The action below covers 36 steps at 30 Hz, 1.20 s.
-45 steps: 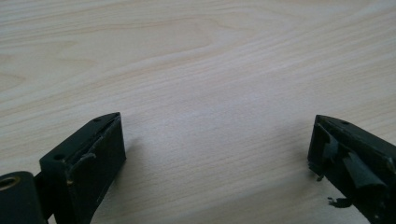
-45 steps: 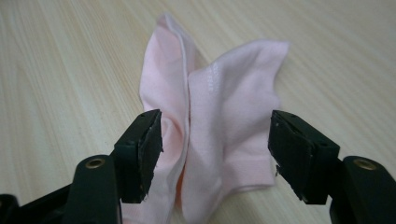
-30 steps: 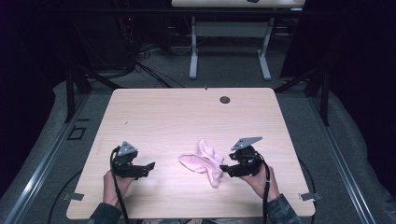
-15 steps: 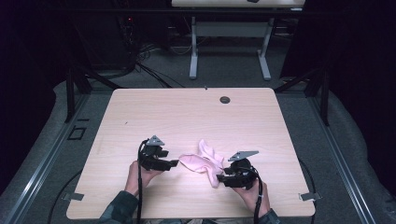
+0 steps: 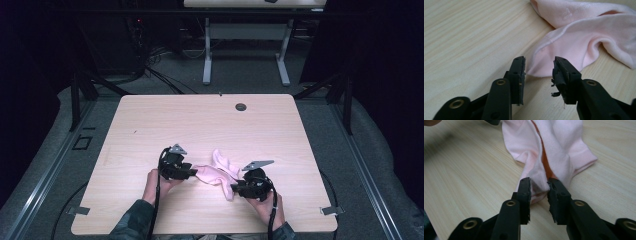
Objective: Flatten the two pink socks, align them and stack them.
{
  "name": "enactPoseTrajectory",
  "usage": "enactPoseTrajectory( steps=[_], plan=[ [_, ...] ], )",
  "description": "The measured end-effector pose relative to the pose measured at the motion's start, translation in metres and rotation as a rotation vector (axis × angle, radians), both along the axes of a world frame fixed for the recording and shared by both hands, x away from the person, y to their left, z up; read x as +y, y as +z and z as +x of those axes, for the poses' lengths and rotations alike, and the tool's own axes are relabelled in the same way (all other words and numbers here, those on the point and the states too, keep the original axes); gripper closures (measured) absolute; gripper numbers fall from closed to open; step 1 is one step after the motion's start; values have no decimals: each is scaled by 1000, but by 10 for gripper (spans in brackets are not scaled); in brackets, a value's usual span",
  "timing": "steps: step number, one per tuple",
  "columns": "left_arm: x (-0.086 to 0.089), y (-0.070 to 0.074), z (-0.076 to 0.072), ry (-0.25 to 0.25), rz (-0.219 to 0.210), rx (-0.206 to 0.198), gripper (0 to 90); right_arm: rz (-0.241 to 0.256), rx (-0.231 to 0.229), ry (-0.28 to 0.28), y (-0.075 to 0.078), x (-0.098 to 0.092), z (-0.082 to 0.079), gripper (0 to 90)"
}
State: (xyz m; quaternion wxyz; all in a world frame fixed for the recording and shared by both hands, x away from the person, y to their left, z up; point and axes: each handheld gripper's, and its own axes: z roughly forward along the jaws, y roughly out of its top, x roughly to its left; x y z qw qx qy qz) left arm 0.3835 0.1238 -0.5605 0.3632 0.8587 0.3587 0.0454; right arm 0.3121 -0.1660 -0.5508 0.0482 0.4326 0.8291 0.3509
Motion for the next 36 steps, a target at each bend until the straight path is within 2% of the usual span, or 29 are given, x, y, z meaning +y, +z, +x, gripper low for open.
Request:
enactPoseTrajectory(
  steps=[1, 3, 4, 7, 13, 15, 17, 19, 20, 24, 25, 26, 27, 28, 30, 31, 32, 35, 36],
  plan=[
    [-1, 0, 1, -7, -1, 1, 646, 0, -2, 4, 0, 0, 0, 771],
    [-3, -1, 2, -6, 1, -6, 694, 4, -4, 0, 0, 0, 1, 805],
    [-4, -2, 2, -7, -14, -2, 694, 4, -4, 0, 0, 0, 1, 805],
    [-7, -5, 4, 0, -5, -6, 883, 2, -12, 5, 0, -1, 1, 847],
    [-6, 1, -7, -9, -18, -19, 896, 8, -34, 24, 7, -5, -4, 852],
    [-1, 10, -21, -12, -42, -30, 897, 17, -47, 40, 14, -9, -9, 852],
    [0, 12, -25, -17, -46, -31, 898, 19, -51, 51, 19, -12, -13, 853],
    [8, 21, -41, -17, -76, -23, 899, 31, -55, 73, 26, -16, -18, 854],
    [8, 21, -41, -17, -76, -23, 899, 31, -55, 73, 26, -16, -18, 854],
    [20, 29, -59, -17, -131, 13, 899, 48, -50, 96, 36, -22, -27, 855],
    [24, 31, -67, -22, -152, 36, 899, 52, -40, 107, 39, -22, -31, 855],
    [24, 31, -67, -22, -152, 36, 899, 52, -40, 107, 39, -22, -31, 855],
    [26, 32, -75, -28, -163, 63, 899, 41, -18, 136, 41, -22, -35, 855],
    [26, 32, -75, -28, -163, 63, 898, 41, -18, 136, 41, -22, -35, 855],
    [27, 31, -83, -40, -175, 97, 899, 35, 23, 169, 42, -23, -40, 855],
    [27, 28, -91, -54, -181, 136, 899, 38, 40, 180, 42, -23, -42, 855],
    [27, 28, -91, -54, -181, 136, 899, 38, 40, 180, 42, -23, -42, 855],
    [28, 23, -99, -60, -197, 192, 899, 26, 82, 205, 41, -23, -43, 855],
    [29, 20, -99, -54, -195, 206, 898, 7, 94, 203, 39, -24, -41, 855]
  ],
)
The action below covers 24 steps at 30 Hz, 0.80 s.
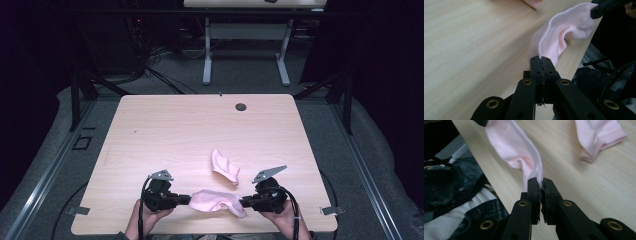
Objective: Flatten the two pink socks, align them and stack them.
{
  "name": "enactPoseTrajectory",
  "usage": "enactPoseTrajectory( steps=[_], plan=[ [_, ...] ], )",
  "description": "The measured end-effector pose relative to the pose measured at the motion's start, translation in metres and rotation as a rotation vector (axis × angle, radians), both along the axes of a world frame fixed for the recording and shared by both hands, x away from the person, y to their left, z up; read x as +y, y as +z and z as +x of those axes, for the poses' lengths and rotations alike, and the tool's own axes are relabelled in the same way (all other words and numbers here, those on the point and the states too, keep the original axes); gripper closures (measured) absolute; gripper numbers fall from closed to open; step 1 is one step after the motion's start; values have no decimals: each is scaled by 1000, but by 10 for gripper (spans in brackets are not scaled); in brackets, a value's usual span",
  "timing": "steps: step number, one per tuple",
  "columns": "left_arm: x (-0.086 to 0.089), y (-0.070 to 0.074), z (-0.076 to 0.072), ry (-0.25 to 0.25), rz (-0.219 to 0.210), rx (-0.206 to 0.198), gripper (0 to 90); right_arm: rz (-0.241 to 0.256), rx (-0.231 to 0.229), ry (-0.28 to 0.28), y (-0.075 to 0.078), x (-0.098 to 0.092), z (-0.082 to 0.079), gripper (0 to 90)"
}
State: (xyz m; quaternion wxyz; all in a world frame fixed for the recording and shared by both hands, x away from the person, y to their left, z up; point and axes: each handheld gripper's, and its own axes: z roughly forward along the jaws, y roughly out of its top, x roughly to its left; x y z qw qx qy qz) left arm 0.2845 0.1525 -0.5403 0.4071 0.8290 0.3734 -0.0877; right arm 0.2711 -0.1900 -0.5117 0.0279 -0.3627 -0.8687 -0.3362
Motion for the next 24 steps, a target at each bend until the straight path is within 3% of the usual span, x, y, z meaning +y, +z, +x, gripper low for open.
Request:
enactPoseTrajectory(
  steps=[4, 7, 14, 15, 16, 17, 18, 19, 21, 24],
  plan=[
    [0, -12, 5, 23, 12, 41, 898, -26, 28, -12, -14, 3, 13, 853],
    [0, -18, 14, 32, 25, 65, 898, -100, 3, -55, -25, 9, 24, 851],
    [1, -23, 22, 51, 42, 67, 894, -124, -51, -105, -32, 9, 32, 846],
    [1, -23, 24, 66, 42, 59, 886, -116, -68, -124, -32, 10, 32, 784],
    [1, -23, 24, 66, 42, 59, 846, -116, -68, -124, -32, 10, 32, 784],
    [0, -22, 22, 75, 35, 57, 787, -91, -74, -135, -28, 7, 31, 705],
    [0, -22, 22, 75, 35, 57, 709, -91, -74, -135, -28, 7, 31, 705],
    [-1, -21, 19, 88, 45, 50, 709, -66, -69, -146, -26, 4, 29, 672],
    [-2, -21, 16, 93, 51, 40, 547, -6, -51, -157, -24, -5, 23, 598],
    [-1, -25, 14, 119, 31, 55, 515, 12, -23, -154, -27, -8, 20, 575]
  ],
)
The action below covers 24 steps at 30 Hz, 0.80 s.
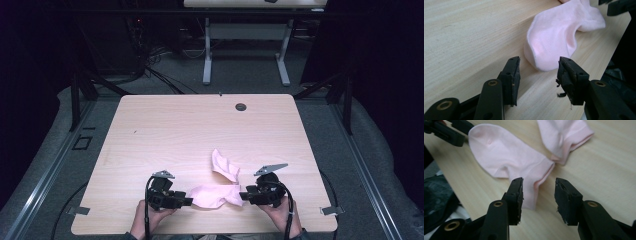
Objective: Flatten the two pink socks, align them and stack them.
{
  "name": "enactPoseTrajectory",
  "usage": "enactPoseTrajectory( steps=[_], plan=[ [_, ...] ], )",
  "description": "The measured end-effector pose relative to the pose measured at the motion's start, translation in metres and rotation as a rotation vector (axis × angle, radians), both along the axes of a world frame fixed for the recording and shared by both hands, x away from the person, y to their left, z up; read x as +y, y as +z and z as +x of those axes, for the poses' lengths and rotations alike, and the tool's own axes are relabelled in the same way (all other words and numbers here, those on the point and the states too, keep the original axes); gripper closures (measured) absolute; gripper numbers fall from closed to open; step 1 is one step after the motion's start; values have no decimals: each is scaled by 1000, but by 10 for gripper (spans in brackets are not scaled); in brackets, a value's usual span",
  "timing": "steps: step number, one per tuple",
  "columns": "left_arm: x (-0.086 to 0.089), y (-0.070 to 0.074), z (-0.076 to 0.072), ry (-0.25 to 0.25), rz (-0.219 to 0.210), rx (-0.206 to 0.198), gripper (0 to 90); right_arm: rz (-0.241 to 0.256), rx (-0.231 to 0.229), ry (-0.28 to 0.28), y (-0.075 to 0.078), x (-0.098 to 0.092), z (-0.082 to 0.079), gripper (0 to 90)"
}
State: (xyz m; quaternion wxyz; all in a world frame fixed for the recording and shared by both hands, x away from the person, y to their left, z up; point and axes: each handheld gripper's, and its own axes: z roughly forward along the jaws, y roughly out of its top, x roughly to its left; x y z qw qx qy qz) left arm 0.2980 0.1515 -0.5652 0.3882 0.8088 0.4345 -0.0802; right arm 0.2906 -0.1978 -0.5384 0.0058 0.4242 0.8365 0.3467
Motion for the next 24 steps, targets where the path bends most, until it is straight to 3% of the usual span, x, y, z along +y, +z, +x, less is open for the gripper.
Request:
enactPoseTrajectory(
  steps=[1, 5, 7, 8, 9, 10, 11, 12, 16, 17, 21, 22, 23, 24],
  plan=[
    [-1, -3, 0, 10, -31, 19, 498, 36, 33, -4, -5, -1, -3, 558],
    [-7, -5, 0, 11, -34, 24, 539, 51, 60, -27, -13, 1, -4, 577],
    [-10, -7, 1, 14, -19, 28, 566, 62, 88, -28, -19, 1, -3, 640],
    [-11, -8, 3, 20, -12, 32, 672, 61, 97, -23, -23, 2, -1, 755],
    [-13, -10, 4, 20, -7, 33, 672, 61, 97, -23, -23, 2, -1, 755],
    [-14, -10, 4, 22, 0, 29, 727, 66, 95, -24, -24, 3, -2, 797],
    [-16, -10, 4, 14, 1, 17, 863, 74, 74, -24, -21, 3, -5, 843],
    [-17, -9, 3, 2, 3, 16, 880, 71, 63, -21, -17, 3, -6, 850],
    [-15, -1, -3, -22, -7, 0, 888, 59, 32, -18, -3, 0, -14, 860],
    [-10, 5, -7, -34, -38, 11, 888, 60, 12, -10, 9, -2, -20, 862],
    [-2, 11, -10, -49, -86, 43, 888, 78, 12, -15, 26, -7, -28, 863],
    [0, 12, -9, -56, -80, 52, 888, 86, 16, -17, 29, -8, -28, 864],
    [1, 8, -6, -63, -71, 73, 887, 50, 33, -31, 28, -6, -23, 864],
    [1, 8, -6, -63, -71, 73, 886, 50, 33, -31, 28, -6, -23, 864]
  ],
)
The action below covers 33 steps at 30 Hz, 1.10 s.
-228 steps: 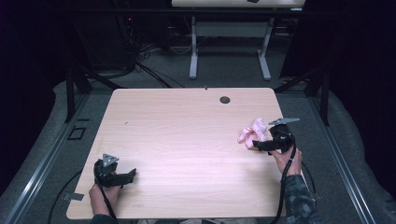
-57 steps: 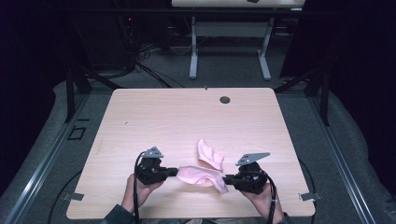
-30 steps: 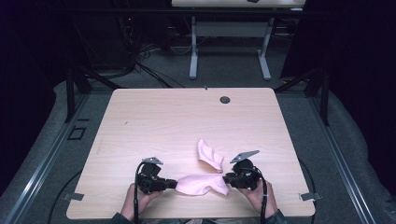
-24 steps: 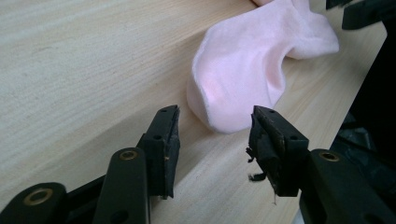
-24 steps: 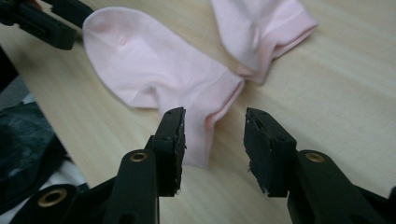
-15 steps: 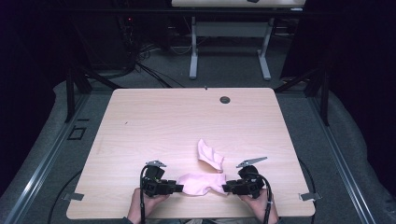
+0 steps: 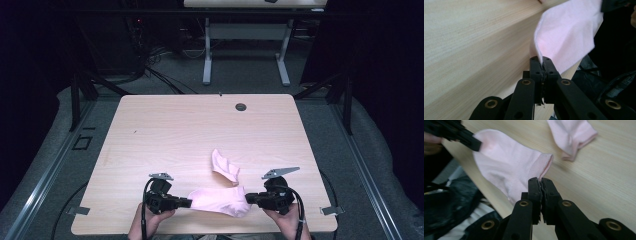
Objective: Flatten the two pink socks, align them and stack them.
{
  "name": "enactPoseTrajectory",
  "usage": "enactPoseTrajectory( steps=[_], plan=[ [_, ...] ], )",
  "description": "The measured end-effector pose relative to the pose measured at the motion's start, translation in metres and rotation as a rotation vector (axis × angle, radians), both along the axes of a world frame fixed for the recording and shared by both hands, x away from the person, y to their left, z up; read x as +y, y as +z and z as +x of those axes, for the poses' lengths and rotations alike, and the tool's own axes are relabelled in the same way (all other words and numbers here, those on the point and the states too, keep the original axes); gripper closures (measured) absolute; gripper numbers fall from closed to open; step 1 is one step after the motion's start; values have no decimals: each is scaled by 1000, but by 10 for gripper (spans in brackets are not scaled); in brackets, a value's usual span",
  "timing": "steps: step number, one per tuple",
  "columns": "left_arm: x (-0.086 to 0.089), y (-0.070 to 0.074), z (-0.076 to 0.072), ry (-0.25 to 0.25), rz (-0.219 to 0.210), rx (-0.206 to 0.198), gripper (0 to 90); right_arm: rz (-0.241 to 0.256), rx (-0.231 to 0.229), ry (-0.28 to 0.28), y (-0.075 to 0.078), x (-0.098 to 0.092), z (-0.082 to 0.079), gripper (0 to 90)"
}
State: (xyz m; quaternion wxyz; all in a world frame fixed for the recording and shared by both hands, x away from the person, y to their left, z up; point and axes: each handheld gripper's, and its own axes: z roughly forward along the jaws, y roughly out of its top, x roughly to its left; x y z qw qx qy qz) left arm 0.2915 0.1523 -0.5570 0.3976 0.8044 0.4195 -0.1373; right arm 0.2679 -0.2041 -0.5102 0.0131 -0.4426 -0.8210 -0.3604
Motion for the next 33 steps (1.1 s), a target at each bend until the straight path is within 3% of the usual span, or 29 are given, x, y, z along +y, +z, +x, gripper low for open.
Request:
enactPoseTrajectory(
  steps=[1, 2, 3, 5, 8, 9, 12, 13, 14, 15, 16, 17, 18, 20, 21, 22, 23, 24, 26, 27, 31, 32, 33],
  plan=[
    [-3, -5, 2, 0, 38, 3, 885, -58, 28, 5, -12, 8, 10, 861],
    [-3, -5, 2, 0, 38, 3, 884, -58, 28, 5, -12, 8, 10, 861],
    [-5, -11, 3, -1, 73, 6, 883, -114, 52, 24, -25, 15, 17, 859],
    [-5, -13, 2, -5, 79, 9, 879, -133, 51, 25, -30, 18, 18, 859],
    [-6, -15, -1, 0, 116, -3, 868, -161, 31, 31, -38, 22, 20, 859],
    [-6, -15, -2, 1, 131, -10, 842, -194, 12, 38, -41, 25, 22, 875],
    [-5, -15, -3, 4, 140, -19, 806, -207, -7, 54, -44, 27, 25, 869],
    [-4, -15, -3, 3, 142, -19, 757, -236, -15, 62, -45, 28, 28, 849],
    [-4, -15, -3, 9, 144, -22, 757, -236, -15, 62, -45, 28, 28, 849],
    [-2, -12, -3, 12, 146, -34, 622, -227, -21, 60, -44, 27, 28, 809],
    [-2, -12, -3, 12, 146, -34, 558, -227, -21, 60, -44, 27, 28, 809],
    [-1, -10, -3, 18, 142, -45, 558, -218, -26, 60, -44, 25, 28, 759],
    [1, -8, -4, 26, 140, -53, 472, -194, -35, 60, -42, 22, 28, 721],
    [3, -2, -3, 34, 133, -84, 407, -159, -58, 28, -36, 16, 28, 629],
    [4, 5, 0, 45, 144, -123, 360, -132, -102, 4, -28, 14, 28, 566],
    [4, 5, 0, 45, 144, -123, 359, -132, -102, 4, -28, 14, 28, 566],
    [2, 11, 6, 53, 143, -150, 348, -132, -155, -14, -23, 18, 30, 504],
    [2, 11, 6, 53, 143, -150, 340, -132, -155, -14, -23, 18, 30, 504],
    [-4, 19, 18, 51, 166, -205, 340, -139, -181, -17, -23, 31, 37, 445],
    [-4, 19, 18, 51, 166, -205, 338, -139, -181, -17, -23, 31, 37, 445],
    [-17, 21, 36, 22, 220, -257, 335, -222, -186, 13, -33, 49, 53, 430],
    [-21, 21, 40, 13, 237, -271, 335, -231, -186, 19, -36, 51, 56, 472],
    [-25, 21, 45, 8, 251, -282, 335, -238, -187, 19, -39, 52, 60, 620]
  ],
)
